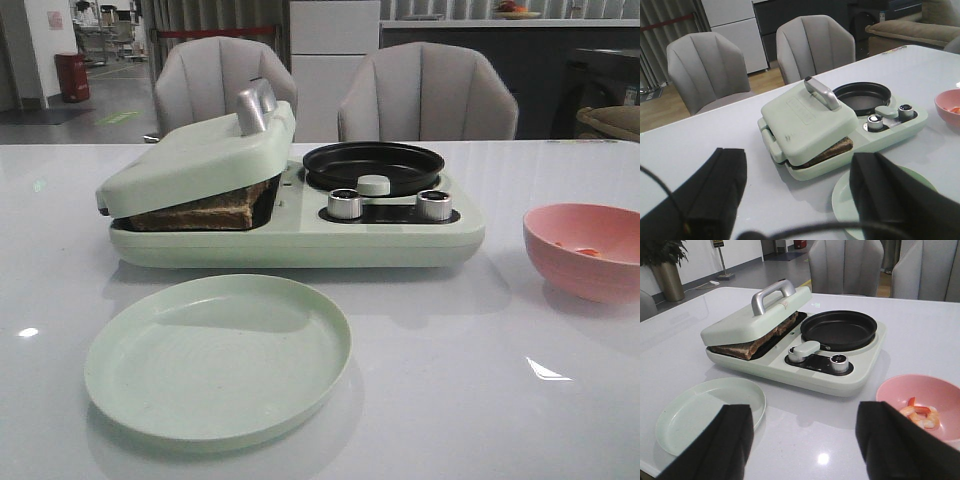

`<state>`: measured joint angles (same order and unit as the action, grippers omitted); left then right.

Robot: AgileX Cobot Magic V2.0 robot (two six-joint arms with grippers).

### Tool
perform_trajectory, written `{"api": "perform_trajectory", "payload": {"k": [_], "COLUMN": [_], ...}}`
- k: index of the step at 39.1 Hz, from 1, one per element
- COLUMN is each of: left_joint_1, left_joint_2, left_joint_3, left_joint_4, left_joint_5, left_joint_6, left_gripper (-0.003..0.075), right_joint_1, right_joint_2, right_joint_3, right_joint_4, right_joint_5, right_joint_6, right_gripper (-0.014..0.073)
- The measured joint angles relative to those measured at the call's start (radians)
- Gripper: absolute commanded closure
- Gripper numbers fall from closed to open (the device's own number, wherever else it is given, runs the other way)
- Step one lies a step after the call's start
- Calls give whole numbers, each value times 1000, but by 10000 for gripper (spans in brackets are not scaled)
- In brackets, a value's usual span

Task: Make breakfast with bread and shrimp
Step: 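Release the lid handle and raise the left gripper away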

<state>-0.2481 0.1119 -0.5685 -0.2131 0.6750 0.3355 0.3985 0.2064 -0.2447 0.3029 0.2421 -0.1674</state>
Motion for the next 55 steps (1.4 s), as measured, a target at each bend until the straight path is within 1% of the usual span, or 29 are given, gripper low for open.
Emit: {"api": "perform_trajectory", "payload": {"k": [5, 9, 11, 13, 14, 18, 24, 35, 42, 46, 50, 55], "left_joint_1": [0, 0, 0, 0, 0, 0, 0, 0, 0, 0, 0, 0], "left_joint_2": [-74, -89, -89, -89, -89, -89, -89, -89, -89, -89, -89, -89], "left_joint_3": [78, 125, 145, 167, 176, 220, 235, 235, 235, 235, 235, 235], "left_joint_4": [-6, -33, -56, -73, -77, -91, -95, -95, -95, -95, -95, -95], "left_joint_5": [-18, -40, -47, -55, -59, -83, -112, -119, -119, -119, -119, -119], "left_joint_6": [0, 0, 0, -2, -2, -2, -2, -2, -2, -2, -2, -2], "left_gripper": [230, 241, 276, 326, 367, 486, 612, 608, 608, 608, 608, 608], "right_joint_1": [0, 0, 0, 0, 0, 0, 0, 0, -2, -6, -18, -34], "right_joint_2": [0, 0, 0, 0, 0, 0, 0, 0, 0, 48, 141, 275], "right_joint_3": [0, 0, 0, 0, 0, 0, 0, 0, -14, -78, -176, -300], "right_joint_4": [0, 0, 0, 0, 0, 0, 0, 4, 7, -19, -55, -66], "right_joint_5": [0, 0, 0, 0, 0, 0, 0, -59, -57, -31, 2, 22], "right_joint_6": [0, 0, 0, 0, 0, 0, 0, 0, 0, 0, 0, 0], "right_gripper": [53, 53, 53, 53, 53, 53, 53, 53, 55, 55, 55, 55]}}
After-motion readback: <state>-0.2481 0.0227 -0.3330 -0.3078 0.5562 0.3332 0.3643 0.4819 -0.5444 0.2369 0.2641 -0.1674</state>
